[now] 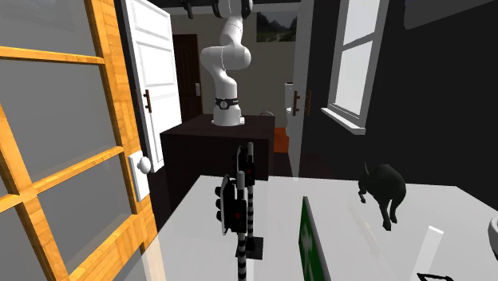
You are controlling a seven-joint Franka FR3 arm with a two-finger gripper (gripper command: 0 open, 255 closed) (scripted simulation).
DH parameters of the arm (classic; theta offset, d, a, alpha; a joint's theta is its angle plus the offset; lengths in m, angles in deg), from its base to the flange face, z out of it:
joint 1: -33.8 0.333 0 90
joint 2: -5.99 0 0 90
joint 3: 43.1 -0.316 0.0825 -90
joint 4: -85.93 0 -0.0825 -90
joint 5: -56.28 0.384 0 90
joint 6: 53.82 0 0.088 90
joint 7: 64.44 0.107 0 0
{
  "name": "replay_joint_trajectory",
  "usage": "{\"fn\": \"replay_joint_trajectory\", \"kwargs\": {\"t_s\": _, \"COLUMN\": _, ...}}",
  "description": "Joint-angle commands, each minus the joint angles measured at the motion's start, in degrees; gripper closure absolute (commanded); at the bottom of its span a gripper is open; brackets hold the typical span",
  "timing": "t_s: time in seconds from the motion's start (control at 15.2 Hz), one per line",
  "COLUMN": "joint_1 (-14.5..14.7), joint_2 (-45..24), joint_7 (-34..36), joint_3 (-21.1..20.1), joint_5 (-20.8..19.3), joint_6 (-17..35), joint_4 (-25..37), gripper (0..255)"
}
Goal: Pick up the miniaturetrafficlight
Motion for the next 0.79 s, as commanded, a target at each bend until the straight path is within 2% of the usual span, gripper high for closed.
{"fn": "replay_joint_trajectory", "kwargs": {"t_s": 0.0, "joint_1": 0.0, "joint_2": 0.0, "joint_7": 0.0, "joint_3": 0.0, "joint_5": 0.0, "joint_6": 0.0, "joint_4": 0.0, "gripper": 0}}
{"fn": "replay_joint_trajectory", "kwargs": {"t_s": 0.73, "joint_1": 3.5, "joint_2": -20.5, "joint_7": -1.6, "joint_3": -4.2, "joint_5": 0.8, "joint_6": 16.0, "joint_4": 2.0, "gripper": 0}}
